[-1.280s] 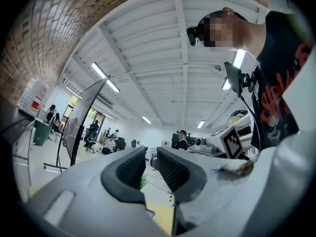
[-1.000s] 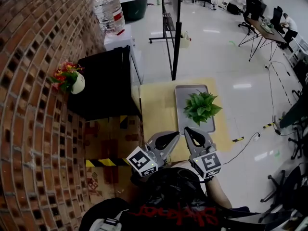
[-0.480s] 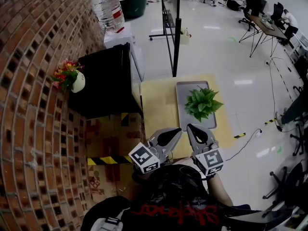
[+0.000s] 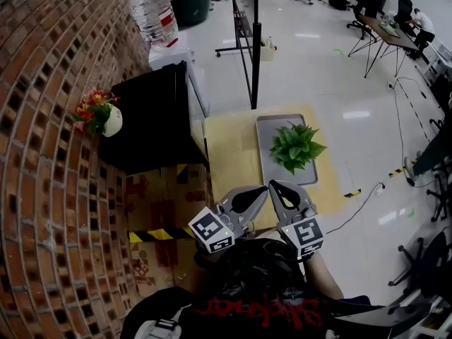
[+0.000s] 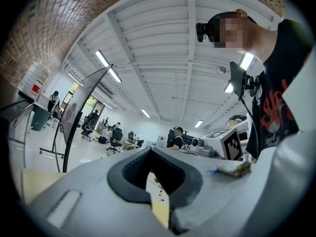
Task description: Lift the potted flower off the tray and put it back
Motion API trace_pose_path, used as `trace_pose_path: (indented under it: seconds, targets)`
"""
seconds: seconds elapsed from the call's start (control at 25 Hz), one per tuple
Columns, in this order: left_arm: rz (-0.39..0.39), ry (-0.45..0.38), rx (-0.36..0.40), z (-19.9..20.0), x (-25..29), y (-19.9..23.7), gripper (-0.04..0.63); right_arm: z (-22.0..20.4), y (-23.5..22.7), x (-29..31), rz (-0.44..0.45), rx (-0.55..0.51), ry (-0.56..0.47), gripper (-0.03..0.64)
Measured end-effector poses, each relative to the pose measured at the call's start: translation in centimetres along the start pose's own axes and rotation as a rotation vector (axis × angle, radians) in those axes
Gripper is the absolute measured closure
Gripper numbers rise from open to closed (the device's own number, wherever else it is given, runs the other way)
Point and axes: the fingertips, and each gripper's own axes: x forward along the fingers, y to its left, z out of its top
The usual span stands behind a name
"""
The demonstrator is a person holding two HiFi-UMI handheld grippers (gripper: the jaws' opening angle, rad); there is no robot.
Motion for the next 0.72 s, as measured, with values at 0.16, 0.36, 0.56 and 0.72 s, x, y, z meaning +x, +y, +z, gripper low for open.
trace_pose_path:
  seconds: [0.16, 0.36, 0.56, 0.72]
  targets:
    - [-0.001, 0.005, 0.001, -0.1, -0.2, -0.1, 0.595, 0.0, -0.4, -0.3, -0.009, 0.023, -0.002, 0.617]
    - [-0.043, 0.014, 0.009, -0.1, 0.2, -1.0, 0.595, 0.6, -1.3, -1.0, -0.024, 0.080, -0.029, 0.617]
    - [-0.049, 0.076, 0.078, -1.4, 1.2, -1.8, 0.595, 0.5, -2.0, -1.6, 0.001, 0.110, -0.072, 0.617]
    - [-0.077, 0.102, 0.119, -3.3, 2.8, -1.6, 0.595, -0.5, -3.6, -1.8, 0.020, 0.107, -0.085, 0.617]
